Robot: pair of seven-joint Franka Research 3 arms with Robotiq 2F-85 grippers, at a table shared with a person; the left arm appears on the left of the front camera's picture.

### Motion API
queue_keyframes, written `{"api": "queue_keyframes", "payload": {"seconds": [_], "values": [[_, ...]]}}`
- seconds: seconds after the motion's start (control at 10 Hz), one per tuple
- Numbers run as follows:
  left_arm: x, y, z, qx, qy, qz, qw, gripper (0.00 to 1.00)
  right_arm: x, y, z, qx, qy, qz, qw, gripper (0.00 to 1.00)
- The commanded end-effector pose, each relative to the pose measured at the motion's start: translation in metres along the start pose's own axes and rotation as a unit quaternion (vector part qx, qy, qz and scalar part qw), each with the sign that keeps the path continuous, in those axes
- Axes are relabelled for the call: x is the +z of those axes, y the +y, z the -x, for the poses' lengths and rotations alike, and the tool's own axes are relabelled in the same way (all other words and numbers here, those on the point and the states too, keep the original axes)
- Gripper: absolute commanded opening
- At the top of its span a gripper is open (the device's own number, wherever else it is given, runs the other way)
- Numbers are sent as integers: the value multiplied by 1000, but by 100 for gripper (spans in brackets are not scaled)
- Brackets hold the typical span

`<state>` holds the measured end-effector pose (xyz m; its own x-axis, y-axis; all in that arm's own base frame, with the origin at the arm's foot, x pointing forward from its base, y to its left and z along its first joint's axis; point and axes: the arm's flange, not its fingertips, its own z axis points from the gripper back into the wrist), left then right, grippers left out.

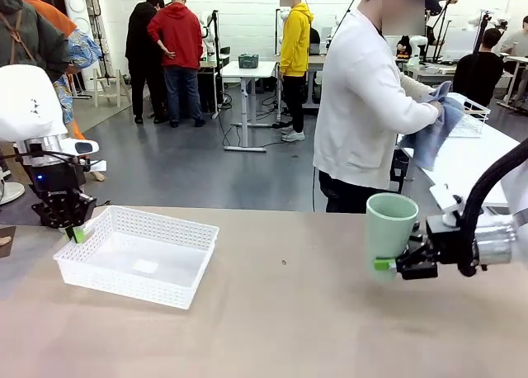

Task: Clean and organize the cups into the basket.
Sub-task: Pick up the Organizing basket and move it to the center of the table, then pick up the Reusable plastic cup from the right side of the table and place it inside the Organizing basket.

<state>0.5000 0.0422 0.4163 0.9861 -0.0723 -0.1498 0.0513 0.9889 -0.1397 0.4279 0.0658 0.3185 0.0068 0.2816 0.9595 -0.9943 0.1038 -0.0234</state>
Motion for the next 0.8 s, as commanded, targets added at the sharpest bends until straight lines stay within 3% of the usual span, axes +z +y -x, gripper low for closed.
{"api": "queue_keyframes", "payload": {"seconds": [0.0,0.1,0.7], "values": [[2,-25,9,16,-26,-1,1000,0,12,13,-35,-18,9,48,999,4],[7,-38,8,38,-47,2,998,0,19,13,-47,-20,10,62,998,4],[11,-114,-16,96,-51,41,993,0,56,-3,-97,-32,-7,140,990,4]]}}
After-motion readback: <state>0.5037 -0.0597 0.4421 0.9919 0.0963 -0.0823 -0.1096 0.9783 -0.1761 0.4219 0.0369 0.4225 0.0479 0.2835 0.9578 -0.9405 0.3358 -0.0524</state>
